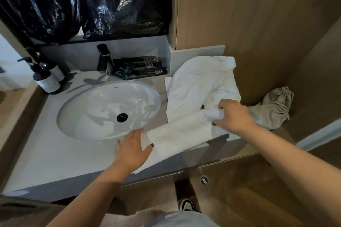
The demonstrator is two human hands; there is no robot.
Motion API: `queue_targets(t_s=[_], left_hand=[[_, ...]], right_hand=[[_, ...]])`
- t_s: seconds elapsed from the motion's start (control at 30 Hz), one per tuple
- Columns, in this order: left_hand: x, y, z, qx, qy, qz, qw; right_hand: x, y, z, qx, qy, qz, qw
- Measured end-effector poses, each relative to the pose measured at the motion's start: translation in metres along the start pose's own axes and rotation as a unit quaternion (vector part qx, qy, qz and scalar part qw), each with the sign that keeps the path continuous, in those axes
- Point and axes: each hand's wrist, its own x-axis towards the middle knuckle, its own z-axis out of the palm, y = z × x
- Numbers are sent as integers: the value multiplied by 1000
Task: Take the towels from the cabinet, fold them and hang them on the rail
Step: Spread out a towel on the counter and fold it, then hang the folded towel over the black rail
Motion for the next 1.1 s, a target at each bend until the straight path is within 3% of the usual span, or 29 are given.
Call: queue_targets(t_s=[0.13, 0.3, 0.37, 0.43, 0.5, 0.6, 0.67, 0.83, 0.97, 1.1], left_hand=[[5, 39, -32, -187, -12, 119, 975], [12, 91, -65, -242, -35, 227, 943], [10, 104, -65, -276, -44, 244, 929], [7, 113, -60, -344, -35, 230, 910], [4, 119, -57, -426, -30, 202, 881], [-1, 124, -62, -533, -62, 145, 831], [-4, 127, -70, -578, -85, 120, 802], [-2, 160, -102, -636, -92, 116, 758], [-4, 205, -125, -672, -81, 130, 725], [-15, 263, -148, -677, -50, 158, 717]], right_hand=[[-19, -23, -44, 19, 80, -101, 991], [-31, -49, -100, -29, 133, -273, 952], [-31, -48, -112, -29, 187, -297, 936], [-32, -44, -111, 47, 238, -250, 938], [-38, -42, -103, 184, 254, -137, 940], [-48, -36, -88, 343, 205, 31, 916], [-53, -30, -80, 435, 145, 84, 885], [-61, -12, -79, 576, 70, 82, 810], [-60, 11, -95, 604, 40, 30, 795], [-61, 42, -137, 614, 59, -32, 787]])
